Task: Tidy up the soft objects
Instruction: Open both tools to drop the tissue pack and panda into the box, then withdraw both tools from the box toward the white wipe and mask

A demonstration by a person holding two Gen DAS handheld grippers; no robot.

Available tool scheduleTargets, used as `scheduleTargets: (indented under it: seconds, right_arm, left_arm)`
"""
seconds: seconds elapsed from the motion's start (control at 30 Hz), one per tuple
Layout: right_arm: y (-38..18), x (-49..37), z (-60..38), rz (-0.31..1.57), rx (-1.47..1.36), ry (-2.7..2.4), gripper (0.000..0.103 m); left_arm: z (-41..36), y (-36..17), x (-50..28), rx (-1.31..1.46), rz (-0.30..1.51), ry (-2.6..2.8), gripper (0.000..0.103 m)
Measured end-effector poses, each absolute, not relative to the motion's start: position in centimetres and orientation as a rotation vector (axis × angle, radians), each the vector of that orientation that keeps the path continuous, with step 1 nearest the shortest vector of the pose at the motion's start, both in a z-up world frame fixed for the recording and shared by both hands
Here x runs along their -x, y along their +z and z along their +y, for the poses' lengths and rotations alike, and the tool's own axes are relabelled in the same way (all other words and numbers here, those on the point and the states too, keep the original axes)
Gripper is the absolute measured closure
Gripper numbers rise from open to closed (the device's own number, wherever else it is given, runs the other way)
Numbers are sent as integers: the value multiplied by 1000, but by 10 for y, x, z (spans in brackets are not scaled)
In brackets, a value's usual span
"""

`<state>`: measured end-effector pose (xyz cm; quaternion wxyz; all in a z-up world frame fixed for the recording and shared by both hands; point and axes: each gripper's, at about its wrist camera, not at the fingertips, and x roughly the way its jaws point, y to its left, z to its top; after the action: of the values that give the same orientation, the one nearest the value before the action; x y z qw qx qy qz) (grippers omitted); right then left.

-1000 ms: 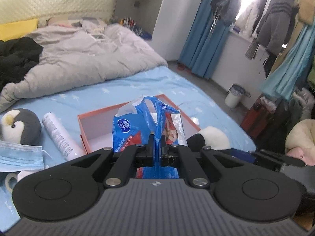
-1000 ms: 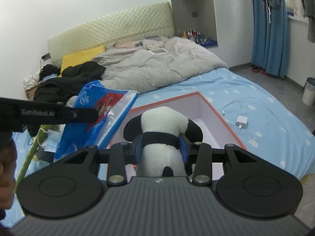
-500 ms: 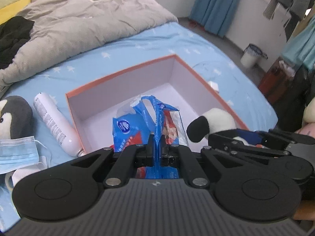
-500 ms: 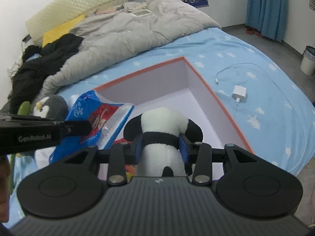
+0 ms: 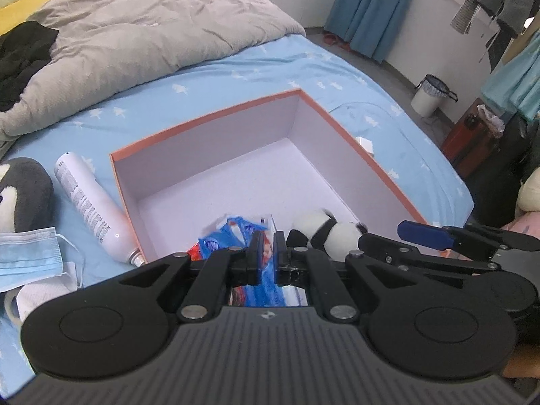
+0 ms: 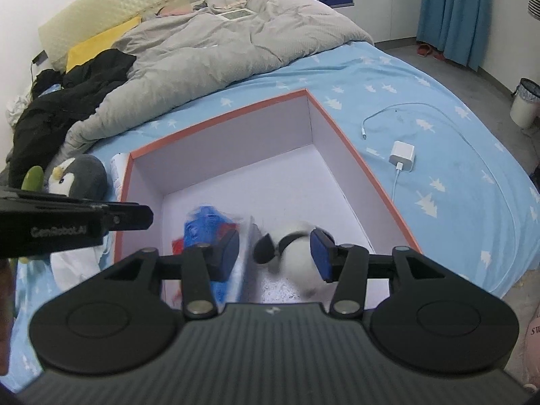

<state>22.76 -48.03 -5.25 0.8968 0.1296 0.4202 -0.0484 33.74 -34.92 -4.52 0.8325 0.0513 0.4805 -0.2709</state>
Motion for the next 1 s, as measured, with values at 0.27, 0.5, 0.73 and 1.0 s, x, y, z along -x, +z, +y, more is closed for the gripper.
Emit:
scheduleTargets:
  seconds: [0.27, 0.5, 0.73, 1.0]
  right_arm:
    - [-43, -204, -472, 796, -270, -94, 53]
    - [-38, -167, -458, 714, -265, -88, 53]
    - [-34, -126, -439, 635, -261, -74, 53]
    - [-41, -77, -417, 590, -250, -64, 53]
  left_arm:
    - [-325, -28, -303, -91, 940, -608, 98]
    - [-295, -17, -267, -79, 857, -613, 98]
    - [-266, -6, -225, -27, 816, -635, 98]
    - [-232, -11, -184, 78, 806, -655, 98]
